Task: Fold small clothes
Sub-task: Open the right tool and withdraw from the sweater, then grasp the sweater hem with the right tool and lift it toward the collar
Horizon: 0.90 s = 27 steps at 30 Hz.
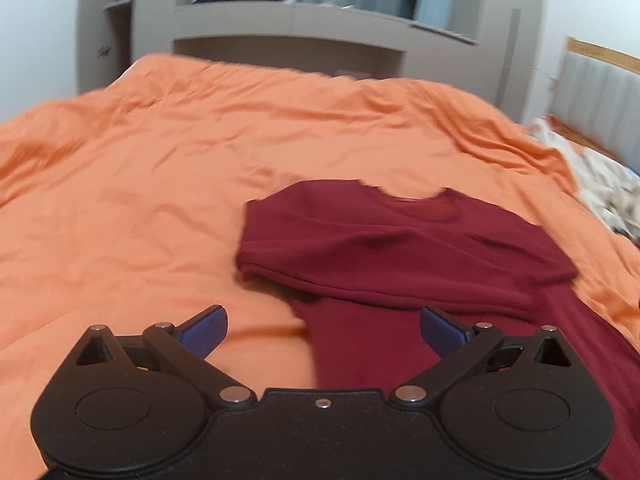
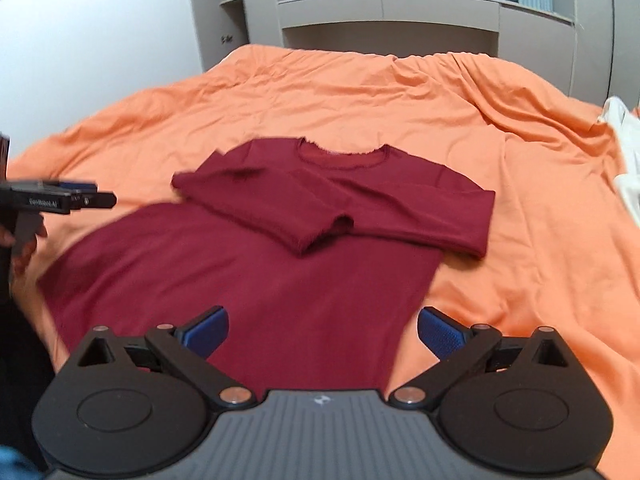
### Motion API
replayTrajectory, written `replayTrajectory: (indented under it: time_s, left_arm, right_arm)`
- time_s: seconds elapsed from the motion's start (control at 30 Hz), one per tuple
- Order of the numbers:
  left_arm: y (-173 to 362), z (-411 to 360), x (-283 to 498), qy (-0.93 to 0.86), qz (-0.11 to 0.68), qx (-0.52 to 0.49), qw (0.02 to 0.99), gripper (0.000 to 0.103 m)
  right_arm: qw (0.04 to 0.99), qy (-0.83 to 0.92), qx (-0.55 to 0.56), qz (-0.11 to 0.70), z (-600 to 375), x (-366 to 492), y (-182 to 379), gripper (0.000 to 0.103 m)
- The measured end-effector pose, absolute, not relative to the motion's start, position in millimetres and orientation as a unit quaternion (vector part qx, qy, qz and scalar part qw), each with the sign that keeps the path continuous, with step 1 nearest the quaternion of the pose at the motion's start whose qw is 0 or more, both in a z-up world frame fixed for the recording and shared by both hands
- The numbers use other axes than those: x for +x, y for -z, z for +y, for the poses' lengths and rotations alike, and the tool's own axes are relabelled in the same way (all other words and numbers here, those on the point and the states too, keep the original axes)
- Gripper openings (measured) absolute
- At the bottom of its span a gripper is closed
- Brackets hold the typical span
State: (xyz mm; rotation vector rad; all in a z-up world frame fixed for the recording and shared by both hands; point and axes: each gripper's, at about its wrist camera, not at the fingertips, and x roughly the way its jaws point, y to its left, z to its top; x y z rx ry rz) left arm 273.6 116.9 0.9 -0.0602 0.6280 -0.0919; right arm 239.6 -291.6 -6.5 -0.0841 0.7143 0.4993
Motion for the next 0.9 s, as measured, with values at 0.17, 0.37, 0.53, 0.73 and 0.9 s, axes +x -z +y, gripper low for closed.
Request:
replayTrajectory:
  time_s: [0.17,0.37,0.53,0.73,0.9]
  left_arm:
    - [-5.7,85.3,218.3,0.092,0.301,0.025,0.949,0.102]
    - [0.4,60.8,162.1,0.119,0.303,0.08,0.942,0.102]
    - [4.8,53.4,135.4,0.132,0.308,0.091,0.938,0.102]
    - [9.2,55.2,122.2,0.135,0.317,0.084,0.935,0.102]
    - [14.1,55.0,109.9,0.144,0.323,0.088,0.931,0.102]
  right_arm:
    - [0.898,-0.247,-0.091,0.352,-293.6,192.6,9.0,0.103]
    - [0.884,-0.265,-0.178,0.341,-280.2,146.5,16.8,0.103]
    - [0.875,-0.246,-0.25,0.334,-265.9,127.2,29.7,0.103]
    - [0.862,-0.21,-0.334,0.319,-251.1,119.2,47.9,0.103]
    - [0.866,-0.174,-0.383,0.27,-243.1,116.9,64.0,0.101]
